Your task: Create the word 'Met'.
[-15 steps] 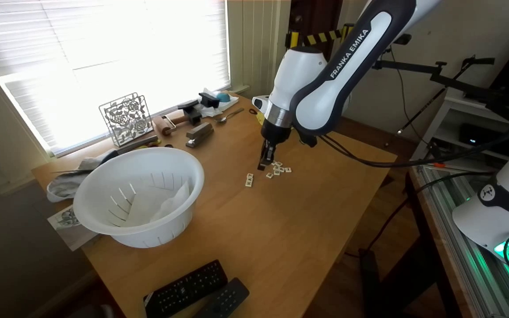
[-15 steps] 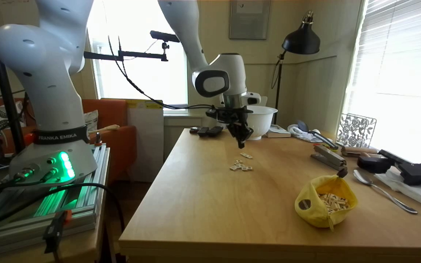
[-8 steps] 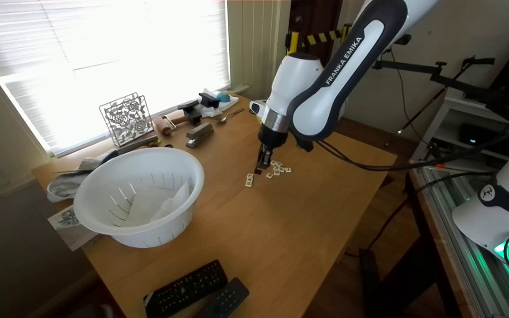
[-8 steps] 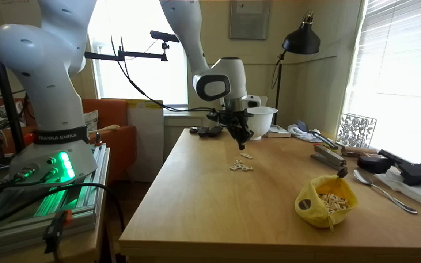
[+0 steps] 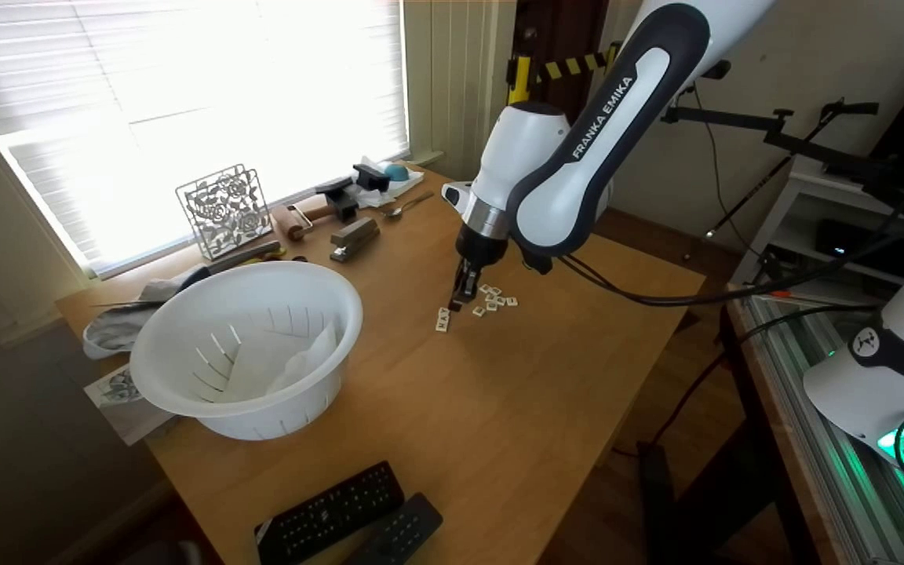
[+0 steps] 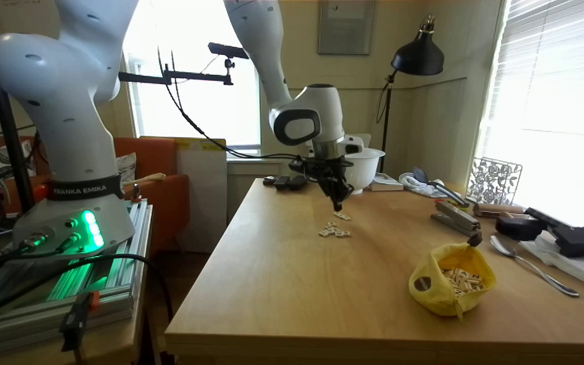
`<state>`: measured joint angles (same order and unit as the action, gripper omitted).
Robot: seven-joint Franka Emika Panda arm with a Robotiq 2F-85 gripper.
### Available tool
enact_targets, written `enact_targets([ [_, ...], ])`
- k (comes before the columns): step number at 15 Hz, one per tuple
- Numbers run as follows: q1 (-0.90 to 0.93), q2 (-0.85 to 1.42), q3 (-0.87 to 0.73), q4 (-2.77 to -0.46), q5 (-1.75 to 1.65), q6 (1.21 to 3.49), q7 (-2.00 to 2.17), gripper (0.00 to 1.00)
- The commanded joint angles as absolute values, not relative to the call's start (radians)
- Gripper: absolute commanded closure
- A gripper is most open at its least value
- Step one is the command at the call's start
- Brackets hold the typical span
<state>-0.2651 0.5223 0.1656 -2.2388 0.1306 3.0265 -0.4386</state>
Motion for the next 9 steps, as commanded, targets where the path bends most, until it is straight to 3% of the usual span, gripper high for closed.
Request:
enact_targets([
  [1,-0.306,0.558,0.2,-2.215,0.091,3.057,-0.411,1.0],
  [9,-0.334,0.589,0.228,-2.2,0.071,3.076,-0.401,1.0],
])
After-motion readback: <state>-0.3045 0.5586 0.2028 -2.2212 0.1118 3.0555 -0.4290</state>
